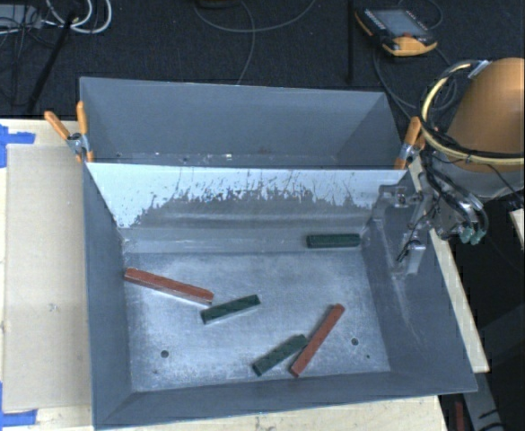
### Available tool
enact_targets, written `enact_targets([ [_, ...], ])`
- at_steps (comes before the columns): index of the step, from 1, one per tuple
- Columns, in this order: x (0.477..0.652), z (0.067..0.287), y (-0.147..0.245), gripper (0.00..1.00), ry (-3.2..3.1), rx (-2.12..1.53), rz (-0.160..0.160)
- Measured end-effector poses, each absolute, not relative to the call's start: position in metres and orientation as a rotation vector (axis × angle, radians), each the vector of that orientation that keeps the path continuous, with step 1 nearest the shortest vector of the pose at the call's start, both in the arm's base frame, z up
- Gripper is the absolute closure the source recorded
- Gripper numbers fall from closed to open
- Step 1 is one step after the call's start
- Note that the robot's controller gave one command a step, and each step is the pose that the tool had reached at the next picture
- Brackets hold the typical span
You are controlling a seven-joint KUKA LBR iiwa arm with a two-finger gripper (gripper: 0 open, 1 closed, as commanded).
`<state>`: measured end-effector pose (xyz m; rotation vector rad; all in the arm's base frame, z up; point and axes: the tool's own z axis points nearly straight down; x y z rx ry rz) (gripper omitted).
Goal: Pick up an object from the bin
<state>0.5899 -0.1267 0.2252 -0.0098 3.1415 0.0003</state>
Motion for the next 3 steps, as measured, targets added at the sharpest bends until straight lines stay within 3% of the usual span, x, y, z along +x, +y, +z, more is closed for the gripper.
enact_targets([
  [1,0.548,0.065,-0.109,0.0,3.143,-0.23,0.006],
  [2,0.492,0.07,-0.05,0.0,2.972,-1.008,0.001],
  [3,0.492,0.07,-0.05,1.0,2.972,-1.009,0.001],
])
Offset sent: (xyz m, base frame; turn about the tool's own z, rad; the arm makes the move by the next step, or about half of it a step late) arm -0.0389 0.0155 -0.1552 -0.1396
